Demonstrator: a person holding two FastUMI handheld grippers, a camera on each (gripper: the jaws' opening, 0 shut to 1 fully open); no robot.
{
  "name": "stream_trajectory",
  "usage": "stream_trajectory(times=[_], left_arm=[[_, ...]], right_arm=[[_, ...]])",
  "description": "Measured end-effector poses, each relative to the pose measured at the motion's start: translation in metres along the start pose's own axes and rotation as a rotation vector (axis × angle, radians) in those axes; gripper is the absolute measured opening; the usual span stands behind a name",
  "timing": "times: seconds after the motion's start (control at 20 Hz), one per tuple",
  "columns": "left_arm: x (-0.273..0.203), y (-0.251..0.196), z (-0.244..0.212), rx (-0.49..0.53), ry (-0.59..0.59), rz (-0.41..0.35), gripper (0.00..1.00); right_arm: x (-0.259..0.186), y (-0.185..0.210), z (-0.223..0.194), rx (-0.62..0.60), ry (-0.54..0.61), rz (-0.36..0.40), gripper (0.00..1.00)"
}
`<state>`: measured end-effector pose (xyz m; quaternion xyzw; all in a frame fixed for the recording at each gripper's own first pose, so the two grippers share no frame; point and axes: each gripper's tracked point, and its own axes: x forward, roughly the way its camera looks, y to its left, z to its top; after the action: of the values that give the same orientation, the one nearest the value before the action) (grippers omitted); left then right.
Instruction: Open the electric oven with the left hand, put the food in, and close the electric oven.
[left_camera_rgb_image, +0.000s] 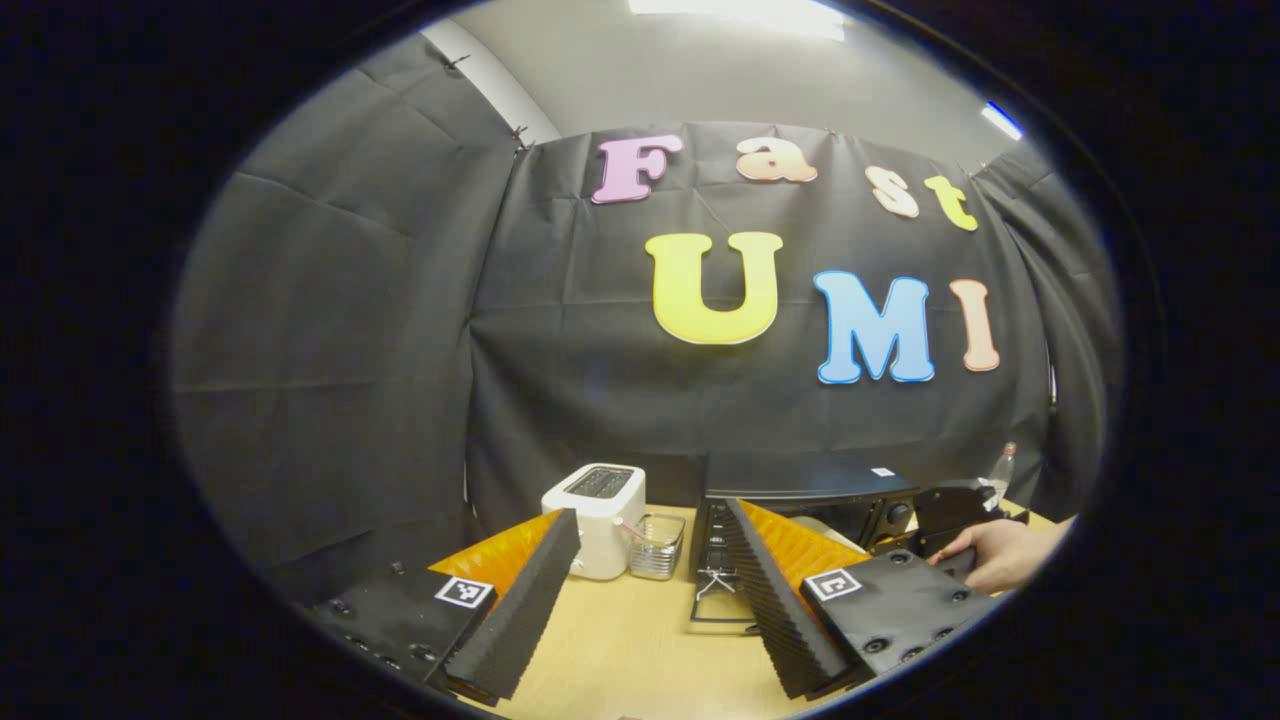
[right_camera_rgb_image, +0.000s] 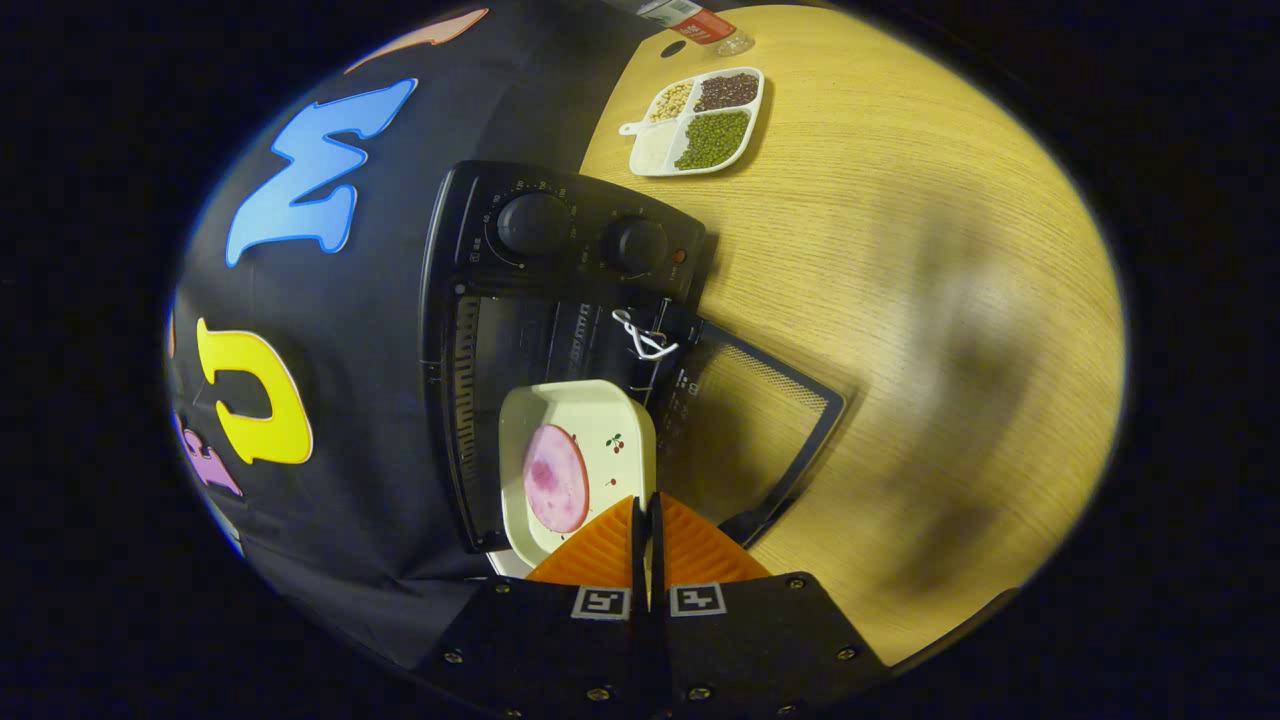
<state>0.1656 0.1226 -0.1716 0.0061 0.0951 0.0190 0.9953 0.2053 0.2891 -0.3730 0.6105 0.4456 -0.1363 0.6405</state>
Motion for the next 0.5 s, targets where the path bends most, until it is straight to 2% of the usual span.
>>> stream_trajectory(times=[0.05,0.15,0.3,0.35,0.45,0.5], left_arm=[[-0.001,0.004,0.001,0.003,-0.005,0.005,0.92],[-0.001,0.011,-0.002,0.007,-0.001,0.023,1.00],[-0.001,0.019,-0.005,0.001,0.007,0.039,0.92],[-0.001,0.022,-0.006,0.004,0.007,0.046,0.97],[-0.001,0.028,-0.008,0.012,0.016,0.059,0.95],[-0.001,0.032,-0.009,0.019,0.018,0.068,0.98]], right_arm=[[0.006,0.004,0.000,0.014,-0.007,0.005,0.01],[0.017,0.010,0.001,0.038,-0.022,0.012,0.00],[0.033,0.017,0.011,0.072,-0.077,0.013,0.00],[0.039,0.019,0.013,0.084,-0.085,0.016,0.01],[0.049,0.024,0.017,0.097,-0.097,0.023,0.01],[0.054,0.025,0.019,0.103,-0.109,0.023,0.01]])
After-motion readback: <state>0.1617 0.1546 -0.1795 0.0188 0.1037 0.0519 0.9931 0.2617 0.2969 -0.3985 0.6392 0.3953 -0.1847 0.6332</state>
